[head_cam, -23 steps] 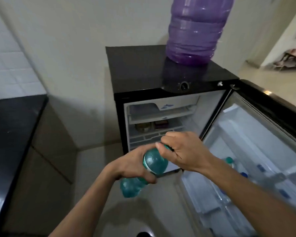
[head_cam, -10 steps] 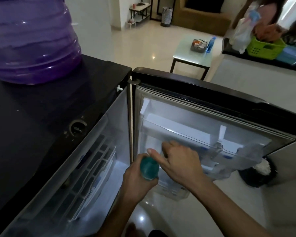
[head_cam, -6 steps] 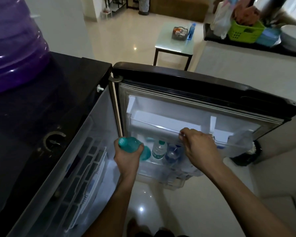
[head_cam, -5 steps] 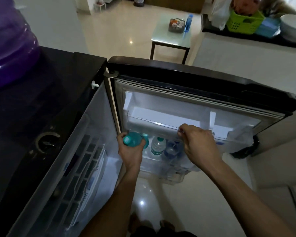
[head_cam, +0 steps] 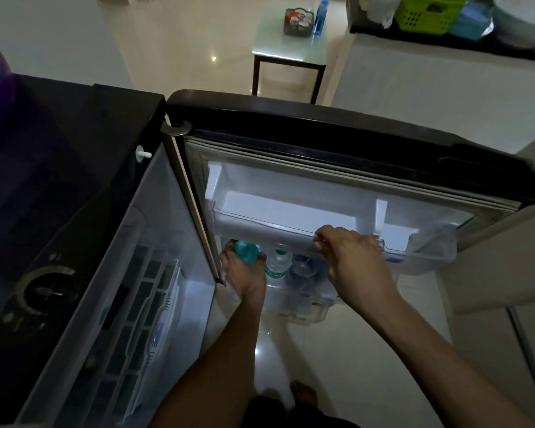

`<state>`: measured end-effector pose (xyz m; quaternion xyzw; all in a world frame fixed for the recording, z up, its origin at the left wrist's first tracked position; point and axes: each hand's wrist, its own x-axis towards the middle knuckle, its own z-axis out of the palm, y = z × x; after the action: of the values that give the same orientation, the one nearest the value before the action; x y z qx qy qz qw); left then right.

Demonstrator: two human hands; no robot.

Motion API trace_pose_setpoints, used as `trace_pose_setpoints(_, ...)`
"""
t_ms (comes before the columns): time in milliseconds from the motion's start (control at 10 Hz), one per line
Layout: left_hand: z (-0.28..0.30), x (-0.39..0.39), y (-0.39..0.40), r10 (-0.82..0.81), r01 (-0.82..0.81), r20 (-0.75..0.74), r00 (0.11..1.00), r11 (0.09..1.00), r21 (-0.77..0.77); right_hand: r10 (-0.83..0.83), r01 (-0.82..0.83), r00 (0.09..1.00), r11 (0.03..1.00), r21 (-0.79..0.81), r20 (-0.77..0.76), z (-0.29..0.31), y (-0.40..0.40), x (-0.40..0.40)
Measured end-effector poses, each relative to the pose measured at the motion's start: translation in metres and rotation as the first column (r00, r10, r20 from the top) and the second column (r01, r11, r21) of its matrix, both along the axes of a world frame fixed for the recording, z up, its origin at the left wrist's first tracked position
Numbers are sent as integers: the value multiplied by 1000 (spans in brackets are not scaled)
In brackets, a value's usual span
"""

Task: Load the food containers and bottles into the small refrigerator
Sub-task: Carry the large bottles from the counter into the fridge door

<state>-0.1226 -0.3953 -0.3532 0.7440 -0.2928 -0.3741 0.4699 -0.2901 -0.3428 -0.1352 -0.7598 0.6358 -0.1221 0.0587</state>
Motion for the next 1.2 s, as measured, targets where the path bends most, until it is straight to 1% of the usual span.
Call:
trace_pose_setpoints(100,-9,5,-12,74,-79,-118,990,996,-39,3,-3,1000,1000,5,19,-2,2,1)
trace_pose_setpoints(200,-1,2,-12,104,-169,-404,909,977,-129,2,-2,1000,1000,-2,29,-4,1,-1)
trace_pose_setpoints(300,22,-1,-23,125,-128,-492,862,991,29,11,-10,1000,1000,-20,29,-7,1,-1)
trace_pose_setpoints(400,40,-1,-37,-208,187,91,974,961,204,7,-7,1000,1000,-28,27,-9,-1,-3)
trace_pose_setpoints(500,41,15,-36,-118,129,-85,989,982,138,6,-5,1000,1000,-16,11,-7,-2,-4)
trace_pose_setpoints(600,45,19,-27,-165,160,55,985,984,83,22,-22,1000,999,-30,7,-6,-2,-5)
trace_pose_setpoints(700,56,19,0,-261,237,311,914,965,112,35,-35,999,999,3,-21,-6,-1,-7)
trace_pose_setpoints(800,66,22,28,-264,261,285,921,964,50,51,-51,999,998,24,0,-5,5,-9)
trace_pose_setpoints(900,64,30,76,-218,202,269,938,976,84,148,-135,970,988,-75,195,5,12,-10)
trace_pose_setpoints(1000,59,39,115,-201,165,263,944,974,153,277,-240,916,958,-155,291,8,22,-1)
trace_pose_setpoints(1100,62,47,181,-77,21,277,958,980,200,532,-534,732,836,-128,425,-3,38,24)
trace_pose_setpoints(1200,67,41,225,24,-89,284,958,972,219,640,-701,625,712,-42,447,-23,46,42)
